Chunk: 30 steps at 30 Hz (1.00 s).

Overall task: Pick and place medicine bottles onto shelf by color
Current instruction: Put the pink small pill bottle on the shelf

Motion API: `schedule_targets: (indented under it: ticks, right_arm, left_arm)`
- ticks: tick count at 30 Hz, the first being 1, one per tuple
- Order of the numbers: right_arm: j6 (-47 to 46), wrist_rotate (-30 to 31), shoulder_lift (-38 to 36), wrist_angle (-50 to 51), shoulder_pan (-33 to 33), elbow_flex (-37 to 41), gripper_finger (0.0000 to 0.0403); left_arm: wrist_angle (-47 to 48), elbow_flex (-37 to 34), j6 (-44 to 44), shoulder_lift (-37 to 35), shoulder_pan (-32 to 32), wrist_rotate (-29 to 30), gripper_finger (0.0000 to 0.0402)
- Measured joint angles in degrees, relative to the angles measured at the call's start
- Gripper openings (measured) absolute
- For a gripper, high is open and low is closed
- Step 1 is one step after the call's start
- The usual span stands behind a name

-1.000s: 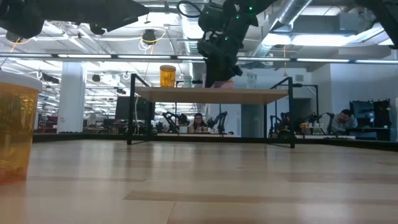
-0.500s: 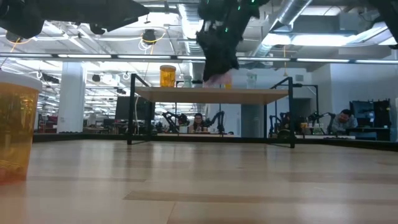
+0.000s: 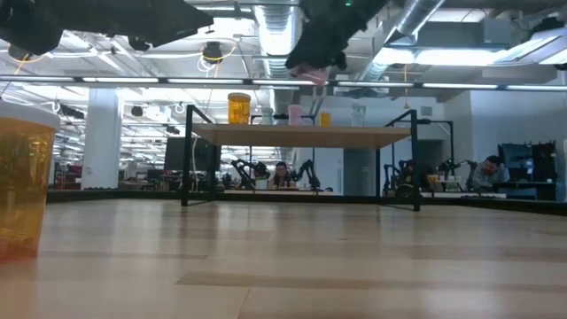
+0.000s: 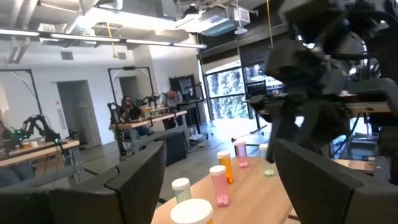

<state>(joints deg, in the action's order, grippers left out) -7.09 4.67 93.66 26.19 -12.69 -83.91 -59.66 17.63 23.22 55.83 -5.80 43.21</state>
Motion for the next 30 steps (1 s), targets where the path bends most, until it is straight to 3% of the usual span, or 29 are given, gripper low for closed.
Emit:
schedule_targets:
  ticks: [7, 14, 20, 30]
  right_arm:
    - [0.38, 0.67, -12.69, -32.31, -0.15, 22.72, 0.0138]
    - [3.49, 7.61, -14.22, -64.13, 0.37, 39.81, 0.0140]
    - [4.19, 8.81, -10.45, -75.15, -0.47, 43.20, 0.0141]
    - [0.67, 5.89, -8.21, -87.54, 1.44, 43.25, 0.0142]
  left_arm:
    - [-0.22, 0.00, -0.46, -0.02, 0.00, 0.10, 0.0288]
    - [-0.22, 0.00, -1.51, -0.02, 0.00, 0.10, 0.0288]
    - [0.02, 0.00, -3.23, -0.01, 0.07, -1.28, 0.0288]
    - [6.16, 3.83, -13.50, 2.60, 1.28, -14.53, 0.0288]
